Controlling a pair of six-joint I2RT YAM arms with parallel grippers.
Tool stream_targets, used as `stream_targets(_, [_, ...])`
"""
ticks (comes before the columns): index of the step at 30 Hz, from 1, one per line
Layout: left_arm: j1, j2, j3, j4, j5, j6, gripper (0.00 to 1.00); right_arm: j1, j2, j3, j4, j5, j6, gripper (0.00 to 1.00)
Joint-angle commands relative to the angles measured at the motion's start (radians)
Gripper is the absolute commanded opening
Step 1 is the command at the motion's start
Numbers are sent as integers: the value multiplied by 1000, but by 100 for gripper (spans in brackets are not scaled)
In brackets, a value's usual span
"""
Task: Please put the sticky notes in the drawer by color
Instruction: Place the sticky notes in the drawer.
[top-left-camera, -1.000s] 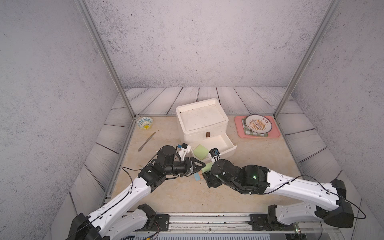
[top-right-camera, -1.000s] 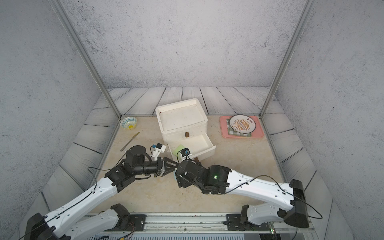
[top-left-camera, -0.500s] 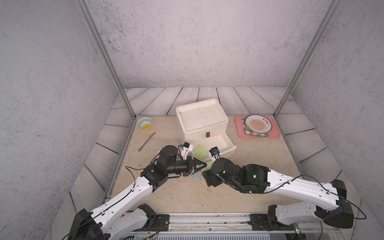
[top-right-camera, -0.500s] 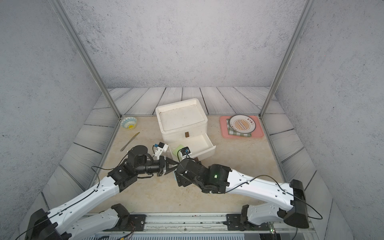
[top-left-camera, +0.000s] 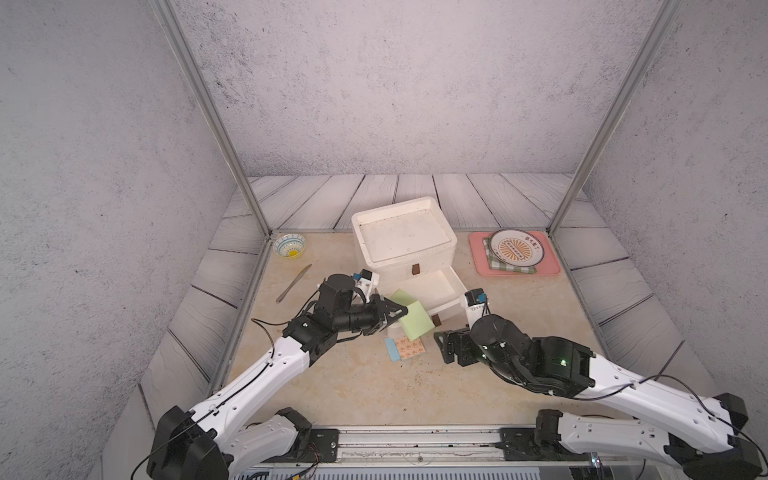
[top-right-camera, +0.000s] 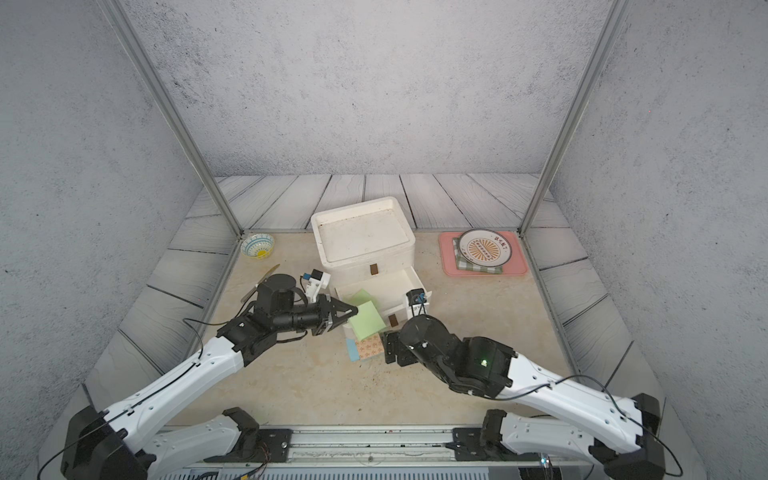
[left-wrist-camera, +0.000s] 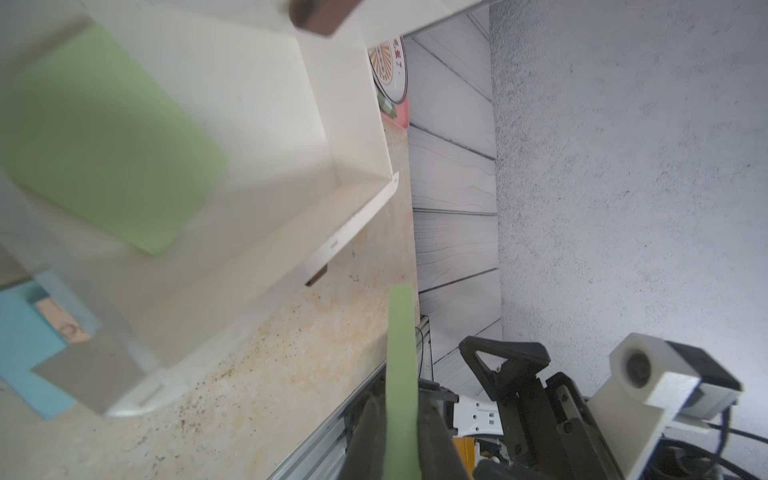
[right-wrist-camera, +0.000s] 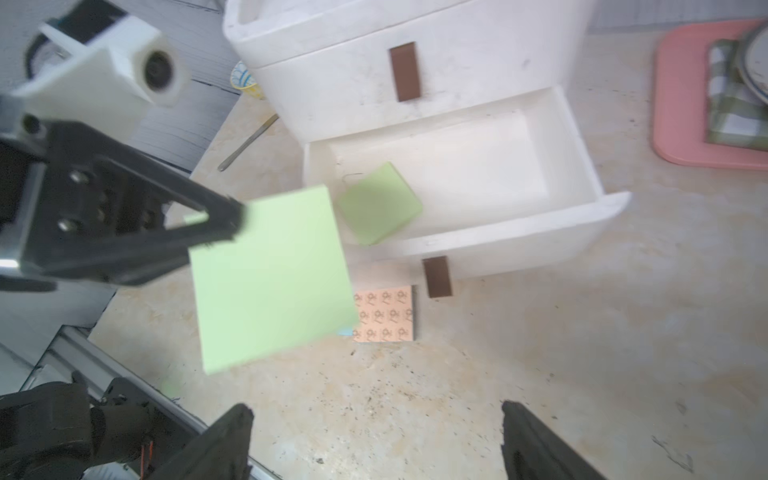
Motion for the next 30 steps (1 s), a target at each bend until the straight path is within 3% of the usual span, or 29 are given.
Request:
stream_targets(1, [57, 51, 68, 18, -8, 30, 0, -18, -68, -47, -85, 46, 41, 95])
stream_targets(8, [67, 232, 165, 80, 19, 55, 0, -20, -119, -105, -111, 41, 59, 95])
stream_targets(14, [69, 395, 173, 268, 78, 16, 0, -21, -116, -112, -112, 30, 50, 95])
stream_targets(17, [67, 388, 123, 356, -35, 16, 0, -22, -119, -115, -109, 23, 45, 95])
stream_targets(25, [-18, 179, -3, 284, -455, 137, 0, -30, -140, -123, -118, 30, 42, 96])
stream_targets(30, [-46, 169, -31, 303, -525, 161, 0, -36, -121, -120, -95, 7, 33, 96])
